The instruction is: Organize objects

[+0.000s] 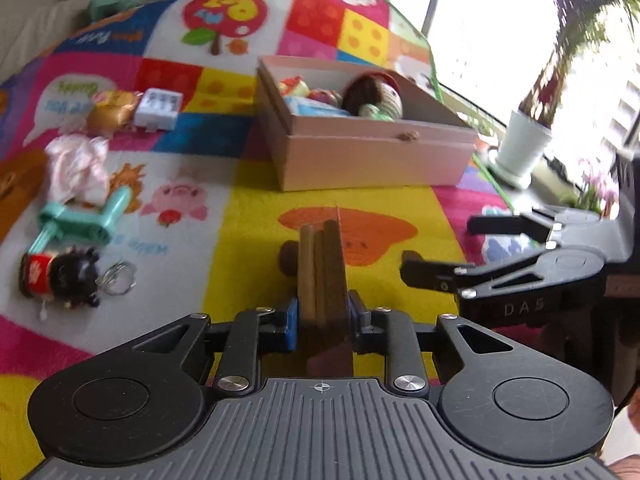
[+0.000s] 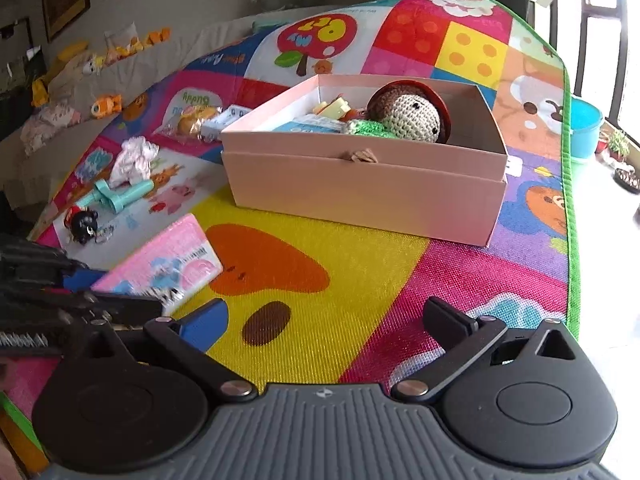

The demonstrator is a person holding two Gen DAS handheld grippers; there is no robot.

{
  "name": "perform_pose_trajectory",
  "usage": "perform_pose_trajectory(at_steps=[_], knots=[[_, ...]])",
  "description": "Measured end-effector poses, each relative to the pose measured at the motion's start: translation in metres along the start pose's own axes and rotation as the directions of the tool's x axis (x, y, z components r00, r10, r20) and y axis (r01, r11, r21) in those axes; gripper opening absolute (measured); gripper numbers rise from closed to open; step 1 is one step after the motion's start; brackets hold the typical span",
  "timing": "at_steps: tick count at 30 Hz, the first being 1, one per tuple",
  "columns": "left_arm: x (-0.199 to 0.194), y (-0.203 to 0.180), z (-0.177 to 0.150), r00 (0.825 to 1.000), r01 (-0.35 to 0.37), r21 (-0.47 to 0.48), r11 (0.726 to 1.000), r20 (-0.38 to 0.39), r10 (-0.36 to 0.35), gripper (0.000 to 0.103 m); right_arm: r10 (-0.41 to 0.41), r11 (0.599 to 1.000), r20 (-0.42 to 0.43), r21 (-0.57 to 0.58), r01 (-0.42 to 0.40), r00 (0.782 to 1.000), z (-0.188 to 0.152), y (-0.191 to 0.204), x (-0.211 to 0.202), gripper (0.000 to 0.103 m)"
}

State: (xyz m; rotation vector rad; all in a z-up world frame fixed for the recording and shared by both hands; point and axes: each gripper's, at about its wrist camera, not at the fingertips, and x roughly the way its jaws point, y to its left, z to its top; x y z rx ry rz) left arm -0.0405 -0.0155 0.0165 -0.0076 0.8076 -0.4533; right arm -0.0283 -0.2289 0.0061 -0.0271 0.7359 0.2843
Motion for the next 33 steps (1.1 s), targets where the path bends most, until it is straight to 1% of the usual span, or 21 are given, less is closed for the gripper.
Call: perform_pose_trajectory(at_steps=[3, 4, 6, 7, 9, 12, 14, 16, 17, 19, 21, 22, 23, 24, 25, 26, 28, 30, 32, 33], knots=[[-0.023, 0.023, -0.004, 0.998, 0.012, -0.071, 0.997, 0.065, -0.007, 0.026, -0.023, 0.998, -0.012, -0.055, 0.022, 1.000, 0.000, 0.007, 0.002, 0.103], [-0.033, 0.033, -0.005, 0.995, 0.007, -0.099, 0.995, 0.096, 0.002, 0.026, -0.022, 0.999, -0.015, -0.050, 0.021, 1.000, 0.001, 0.007, 0.003, 0.103], [-0.054, 0.056, -0.005, 0.986, -0.020, -0.163, 0.986, 0.161, 0.047, 0.026, -0.009, 0.999, -0.021, -0.043, 0.008, 1.000, 0.005, 0.009, 0.003, 0.103], [-0.064, 0.070, -0.006, 0.979, -0.041, -0.204, 0.978, 0.188, 0.080, 0.026, 0.021, 0.999, -0.020, -0.041, -0.022, 1.000, 0.007, 0.013, 0.003, 0.103], [-0.082, 0.099, -0.008, 0.961, -0.092, -0.289, 0.953, 0.225, 0.161, 0.026, 0.086, 0.995, -0.004, -0.043, -0.086, 0.996, 0.016, 0.027, 0.000, 0.103], [-0.101, 0.136, -0.012, 0.934, -0.156, -0.384, 0.910, 0.243, 0.263, 0.026, 0.160, 0.982, 0.044, -0.110, -0.155, 0.986, 0.035, 0.066, 0.000, 0.103], [-0.110, 0.151, -0.016, 0.921, -0.174, -0.423, 0.889, 0.251, 0.299, 0.026, 0.218, 0.968, 0.063, -0.141, -0.207, 0.974, 0.051, 0.095, 0.006, 0.103], [-0.116, 0.158, -0.020, 0.914, -0.180, -0.440, 0.880, 0.257, 0.315, 0.026, 0.266, 0.954, 0.069, -0.162, -0.252, 0.962, 0.064, 0.121, 0.016, 0.103], [-0.117, 0.161, -0.022, 0.913, -0.179, -0.447, 0.877, 0.256, 0.317, 0.026, 0.282, 0.948, 0.066, -0.172, -0.268, 0.957, 0.072, 0.134, 0.022, 0.102], [-0.114, 0.166, -0.025, 0.918, -0.172, -0.457, 0.872, 0.246, 0.310, 0.026, 0.297, 0.941, 0.057, -0.190, -0.282, 0.953, 0.090, 0.157, 0.035, 0.093], [-0.105, 0.169, -0.025, 0.927, -0.156, -0.461, 0.874, 0.237, 0.290, 0.026, 0.301, 0.938, 0.047, -0.193, -0.287, 0.952, 0.115, 0.172, 0.051, 0.093], [-0.100, 0.171, -0.025, 0.932, -0.147, -0.465, 0.873, 0.230, 0.279, 0.026, 0.292, 0.940, 0.048, -0.197, -0.278, 0.955, 0.127, 0.178, 0.060, 0.093], [-0.092, 0.172, -0.023, 0.938, -0.134, -0.467, 0.874, 0.224, 0.263, 0.026, 0.271, 0.944, 0.050, -0.208, -0.255, 0.961, 0.141, 0.184, 0.071, 0.092], [-0.088, 0.177, -0.024, 0.942, -0.123, -0.468, 0.875, 0.221, 0.251, 0.026, 0.245, 0.948, 0.050, -0.222, -0.229, 0.968, 0.152, 0.190, 0.082, 0.089], [-0.080, 0.178, -0.021, 0.947, -0.114, -0.468, 0.876, 0.216, 0.238, 0.026, 0.207, 0.954, 0.050, -0.232, -0.190, 0.977, 0.168, 0.193, 0.094, 0.084], [-0.073, 0.178, -0.016, 0.951, -0.102, -0.464, 0.880, 0.214, 0.223, 0.026, 0.171, 0.962, 0.044, -0.222, -0.157, 0.984, 0.184, 0.192, 0.106, 0.084], [-0.060, 0.177, -0.010, 0.954, -0.089, -0.444, 0.891, 0.219, 0.205, 0.026, 0.123, 0.983, 0.008, -0.137, -0.120, 0.992, 0.216, 0.181, 0.136, 0.084], [-0.048, 0.175, -0.002, 0.958, -0.058, -0.434, 0.899, 0.230, 0.173, 0.026, 0.103, 0.994, -0.055, -0.035, -0.105, 0.993, 0.244, 0.168, 0.169, 0.084], [-0.037, 0.174, 0.004, 0.961, -0.014, -0.431, 0.902, 0.243, 0.131, 0.026, 0.070, 0.997, -0.090, 0.018, -0.069, 0.993, 0.260, 0.162, 0.196, 0.084], [-0.033, 0.172, 0.005, 0.963, 0.004, -0.428, 0.904, 0.246, 0.113, 0.026, 0.047, 0.999, -0.098, 0.019, -0.046, 0.994, 0.266, 0.164, 0.209, 0.086]])
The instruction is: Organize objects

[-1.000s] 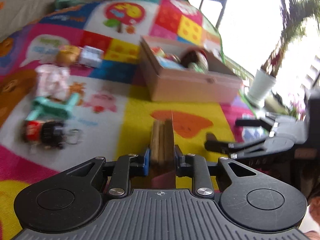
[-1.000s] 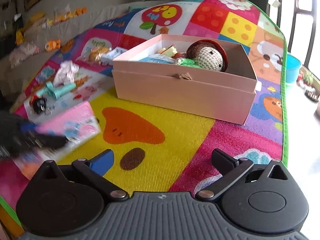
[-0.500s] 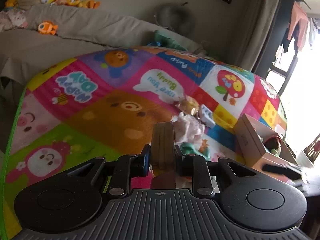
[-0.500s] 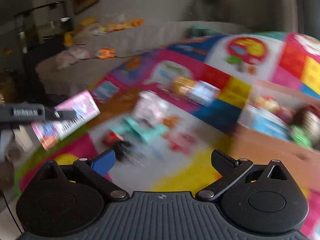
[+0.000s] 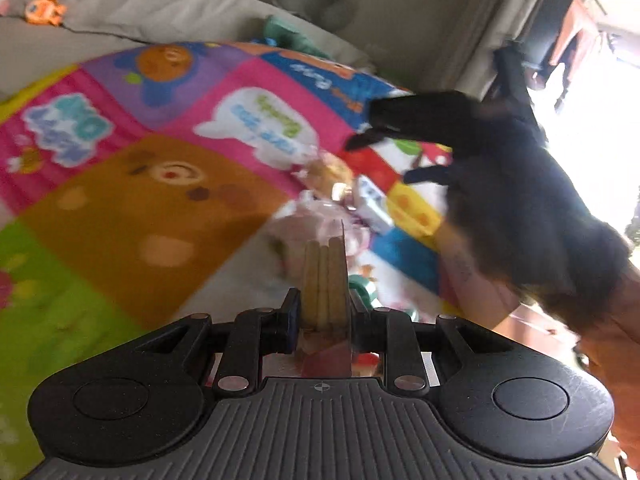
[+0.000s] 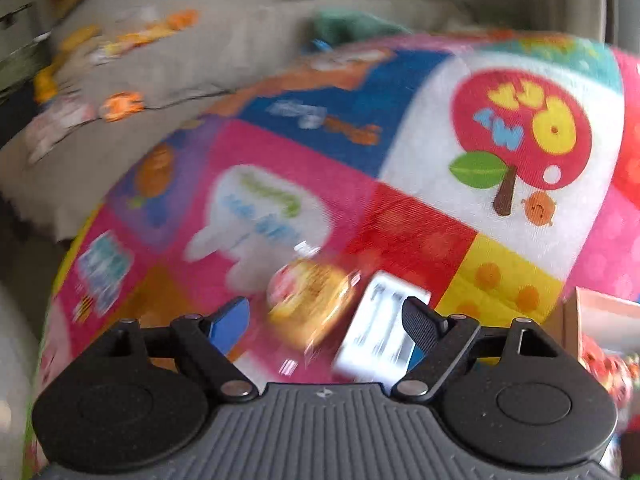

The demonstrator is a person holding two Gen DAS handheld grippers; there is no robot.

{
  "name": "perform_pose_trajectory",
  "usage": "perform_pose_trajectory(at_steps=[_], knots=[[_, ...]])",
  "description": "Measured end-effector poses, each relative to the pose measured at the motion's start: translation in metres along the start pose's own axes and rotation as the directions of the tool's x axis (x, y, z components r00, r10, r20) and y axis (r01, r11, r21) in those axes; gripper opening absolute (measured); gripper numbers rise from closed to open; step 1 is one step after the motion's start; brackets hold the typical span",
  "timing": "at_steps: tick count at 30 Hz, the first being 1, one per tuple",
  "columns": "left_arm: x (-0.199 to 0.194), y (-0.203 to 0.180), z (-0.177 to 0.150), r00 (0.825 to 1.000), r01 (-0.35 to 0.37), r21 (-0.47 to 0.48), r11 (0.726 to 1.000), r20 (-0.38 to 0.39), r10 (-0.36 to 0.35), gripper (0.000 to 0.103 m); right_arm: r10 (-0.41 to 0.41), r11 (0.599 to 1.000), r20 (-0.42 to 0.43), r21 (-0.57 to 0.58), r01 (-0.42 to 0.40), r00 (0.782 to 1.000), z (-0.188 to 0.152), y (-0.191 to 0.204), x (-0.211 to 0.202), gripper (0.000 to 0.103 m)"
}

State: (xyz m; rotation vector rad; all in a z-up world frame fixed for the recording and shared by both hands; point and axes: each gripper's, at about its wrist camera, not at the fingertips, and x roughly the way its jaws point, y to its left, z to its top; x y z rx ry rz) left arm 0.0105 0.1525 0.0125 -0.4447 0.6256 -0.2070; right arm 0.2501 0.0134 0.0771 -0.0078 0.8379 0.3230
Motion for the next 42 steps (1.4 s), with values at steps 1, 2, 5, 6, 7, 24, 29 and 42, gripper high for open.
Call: perform_pose_trajectory(at_steps=[1, 2, 5, 6, 7, 24, 29, 42], knots=[[0.004, -0.002, -0.001, 1.000, 0.020, -0.003, 1.000, -0.008, -0.020, 0.026, -0.021, 1.000, -0.003, -0.011, 0.021, 1.000, 0.002, 0.004, 0.010, 0.088], [0.007, -0.003, -0.002, 0.999, 0.038, -0.004, 0.999, -0.016, -0.038, 0.026, -0.048, 0.998, -0.006, -0.037, 0.048, 0.999, 0.005, 0.010, 0.022, 0.089], [0.010, -0.006, -0.008, 0.996, 0.078, 0.006, 0.997, -0.037, -0.078, 0.026, -0.071, 0.992, -0.041, -0.105, 0.066, 0.997, 0.012, 0.024, 0.049, 0.089], [0.008, -0.003, -0.010, 0.996, 0.084, -0.002, 0.996, -0.041, -0.084, 0.026, -0.057, 0.993, -0.057, -0.108, 0.051, 0.997, 0.012, 0.024, 0.052, 0.088], [0.005, 0.001, -0.011, 0.995, 0.088, -0.022, 0.996, -0.038, -0.089, 0.026, -0.044, 0.994, -0.071, -0.105, 0.036, 0.997, 0.012, 0.023, 0.051, 0.084], [-0.024, 0.024, -0.005, 0.996, 0.040, -0.146, 0.989, 0.091, -0.027, 0.026, -0.003, 1.000, -0.063, -0.031, 0.001, 0.998, -0.014, -0.027, -0.041, 0.072], [-0.029, 0.012, -0.009, 0.994, 0.068, -0.089, 0.994, 0.088, -0.060, 0.026, -0.154, 0.988, -0.086, -0.014, 0.153, 0.984, 0.009, -0.034, 0.017, 0.047], [-0.019, 0.024, -0.016, 0.995, 0.095, -0.149, 0.984, 0.055, -0.088, 0.026, -0.126, 0.951, -0.193, -0.302, 0.063, 0.973, -0.067, -0.008, -0.054, 0.033]])
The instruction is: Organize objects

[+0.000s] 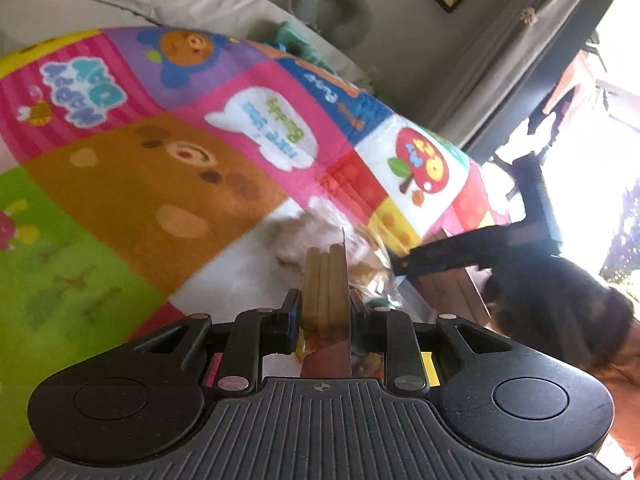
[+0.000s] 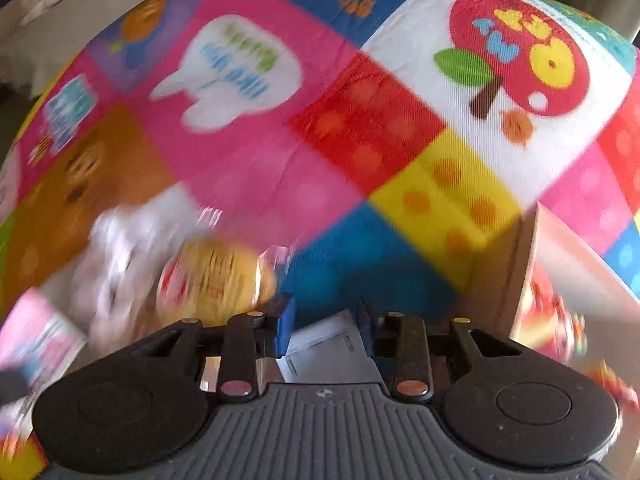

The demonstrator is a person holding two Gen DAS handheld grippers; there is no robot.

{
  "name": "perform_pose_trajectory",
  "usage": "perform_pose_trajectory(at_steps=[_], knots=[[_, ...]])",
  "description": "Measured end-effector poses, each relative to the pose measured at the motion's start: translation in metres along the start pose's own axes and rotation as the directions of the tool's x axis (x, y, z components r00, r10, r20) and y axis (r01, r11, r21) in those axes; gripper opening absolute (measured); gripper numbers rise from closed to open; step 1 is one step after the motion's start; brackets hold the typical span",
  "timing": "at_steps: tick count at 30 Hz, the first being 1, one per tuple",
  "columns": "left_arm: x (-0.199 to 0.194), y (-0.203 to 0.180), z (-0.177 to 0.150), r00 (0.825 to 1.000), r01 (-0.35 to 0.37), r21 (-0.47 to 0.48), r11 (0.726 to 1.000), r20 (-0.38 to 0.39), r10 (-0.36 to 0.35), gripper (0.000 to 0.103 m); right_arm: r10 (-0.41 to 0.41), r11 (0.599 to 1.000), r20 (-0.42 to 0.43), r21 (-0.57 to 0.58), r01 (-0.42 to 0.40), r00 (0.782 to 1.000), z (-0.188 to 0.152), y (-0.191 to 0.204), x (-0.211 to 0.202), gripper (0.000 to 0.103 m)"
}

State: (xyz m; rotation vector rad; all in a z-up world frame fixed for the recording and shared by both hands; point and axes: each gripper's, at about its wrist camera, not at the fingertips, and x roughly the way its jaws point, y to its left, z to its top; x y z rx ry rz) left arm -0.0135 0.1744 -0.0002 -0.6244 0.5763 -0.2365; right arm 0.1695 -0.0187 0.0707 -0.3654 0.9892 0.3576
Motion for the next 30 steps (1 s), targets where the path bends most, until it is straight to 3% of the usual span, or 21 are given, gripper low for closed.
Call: perform_pose_trajectory(at_steps=[2, 5, 8, 9, 12, 14, 15, 18, 24, 27, 30], knots=[[-0.002, -0.003, -0.001, 1.000, 0.008, 0.000, 1.000, -0.002, -0.008, 0.026, -0.005, 0.998, 0.120, -0.054, 0.012, 0.993, -0.011, 0.008, -0.030, 0.033], [-0.012, -0.003, 0.004, 0.999, -0.027, -0.004, 1.000, 0.037, 0.027, 0.026, 0.094, 0.992, 0.238, -0.103, -0.071, 0.967, -0.022, 0.026, -0.057, 0.035], [-0.030, 0.002, 0.013, 0.991, -0.090, -0.024, 0.996, 0.096, 0.092, 0.026, 0.193, 0.977, 0.268, -0.145, -0.159, 0.944, -0.030, 0.053, -0.056, 0.051], [-0.037, 0.003, 0.016, 0.987, -0.111, -0.028, 0.993, 0.112, 0.114, 0.026, 0.207, 0.973, 0.278, -0.156, -0.168, 0.938, -0.032, 0.063, -0.051, 0.060], [-0.055, 0.004, 0.023, 0.973, -0.176, -0.033, 0.984, 0.145, 0.179, 0.026, 0.200, 0.969, 0.289, -0.201, -0.145, 0.936, -0.030, 0.094, -0.026, 0.062], [-0.066, 0.002, 0.024, 0.966, -0.203, -0.029, 0.979, 0.157, 0.205, 0.026, 0.164, 0.970, 0.255, -0.216, -0.109, 0.953, -0.027, 0.111, -0.003, 0.049], [-0.071, 0.000, 0.024, 0.964, -0.213, -0.023, 0.977, 0.159, 0.214, 0.026, 0.157, 0.970, 0.236, -0.219, -0.105, 0.959, -0.026, 0.115, 0.003, 0.029], [-0.081, -0.007, 0.022, 0.963, -0.225, -0.002, 0.974, 0.152, 0.222, 0.026, 0.193, 0.971, 0.247, -0.188, -0.148, 0.950, -0.039, 0.108, -0.012, 0.016], [-0.068, -0.033, 0.008, 0.981, -0.178, 0.056, 0.982, 0.087, 0.173, 0.026, 0.285, 0.958, 0.356, -0.141, -0.250, 0.890, -0.109, 0.053, -0.100, 0.015], [-0.050, -0.061, -0.002, 0.994, -0.104, 0.107, 0.989, 0.027, 0.101, 0.026, 0.244, 0.970, 0.398, -0.107, -0.219, 0.884, -0.159, 0.023, -0.129, 0.015], [-0.029, -0.098, -0.011, 0.999, -0.016, 0.184, 0.983, -0.042, 0.024, 0.026, 0.154, 0.987, 0.422, -0.033, -0.155, 0.893, -0.211, -0.007, -0.140, 0.015]])
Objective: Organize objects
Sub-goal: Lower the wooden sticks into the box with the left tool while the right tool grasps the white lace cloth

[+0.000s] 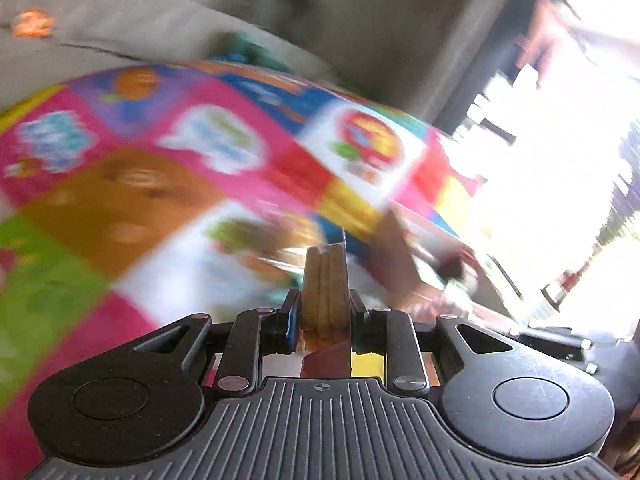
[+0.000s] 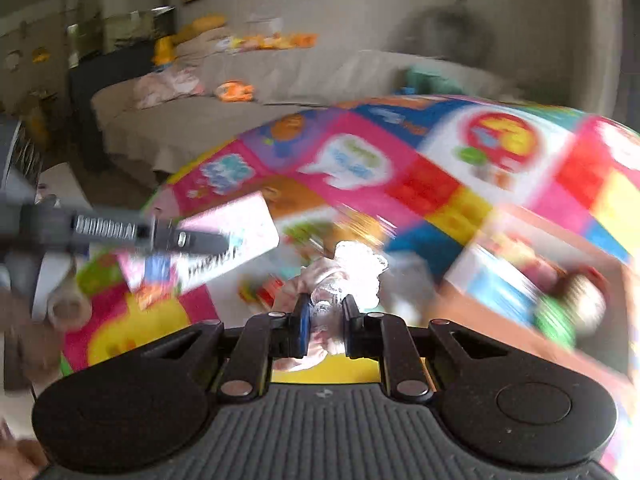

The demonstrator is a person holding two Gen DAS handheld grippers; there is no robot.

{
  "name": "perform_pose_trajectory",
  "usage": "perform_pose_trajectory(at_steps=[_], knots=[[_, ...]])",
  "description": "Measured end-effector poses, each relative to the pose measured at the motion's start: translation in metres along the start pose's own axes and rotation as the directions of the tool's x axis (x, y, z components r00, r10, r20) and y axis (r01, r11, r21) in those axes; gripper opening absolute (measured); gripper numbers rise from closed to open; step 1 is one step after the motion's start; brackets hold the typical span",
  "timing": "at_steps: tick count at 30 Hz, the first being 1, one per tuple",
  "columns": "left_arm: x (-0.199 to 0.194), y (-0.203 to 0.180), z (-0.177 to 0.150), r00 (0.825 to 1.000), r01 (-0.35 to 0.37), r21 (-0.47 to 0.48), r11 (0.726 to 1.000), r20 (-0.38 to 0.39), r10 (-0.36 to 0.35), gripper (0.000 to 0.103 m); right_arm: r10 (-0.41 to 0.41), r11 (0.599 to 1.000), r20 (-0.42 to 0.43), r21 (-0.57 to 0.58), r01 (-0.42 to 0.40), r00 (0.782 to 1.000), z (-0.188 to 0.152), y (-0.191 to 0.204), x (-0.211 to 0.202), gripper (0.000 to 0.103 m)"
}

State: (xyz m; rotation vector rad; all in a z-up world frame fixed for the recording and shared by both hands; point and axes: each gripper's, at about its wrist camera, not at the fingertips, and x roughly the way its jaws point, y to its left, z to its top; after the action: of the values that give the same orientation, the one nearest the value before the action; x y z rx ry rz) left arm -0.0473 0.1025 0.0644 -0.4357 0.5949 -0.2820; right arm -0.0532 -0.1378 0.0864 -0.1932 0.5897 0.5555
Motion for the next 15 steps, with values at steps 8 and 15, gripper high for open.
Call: perform_pose_trajectory(at_steps=[8, 15], knots=[[0.089, -0.132, 0.023, 0.978, 0.196, 0.197, 0.961, -0.111, -0.177, 0.026, -0.141, 0.973, 0.071, 0.196, 0.125, 0.987, -0.072, -0.045, -0.032, 0.015], [0.193, -0.217, 0.021, 0.986, 0.164, 0.245, 0.956, -0.075, -0.150, 0.027, -0.184, 0.942, 0.126, 0.305, 0.139, 0.975, -0.088, -0.065, -0.040, 0.015]])
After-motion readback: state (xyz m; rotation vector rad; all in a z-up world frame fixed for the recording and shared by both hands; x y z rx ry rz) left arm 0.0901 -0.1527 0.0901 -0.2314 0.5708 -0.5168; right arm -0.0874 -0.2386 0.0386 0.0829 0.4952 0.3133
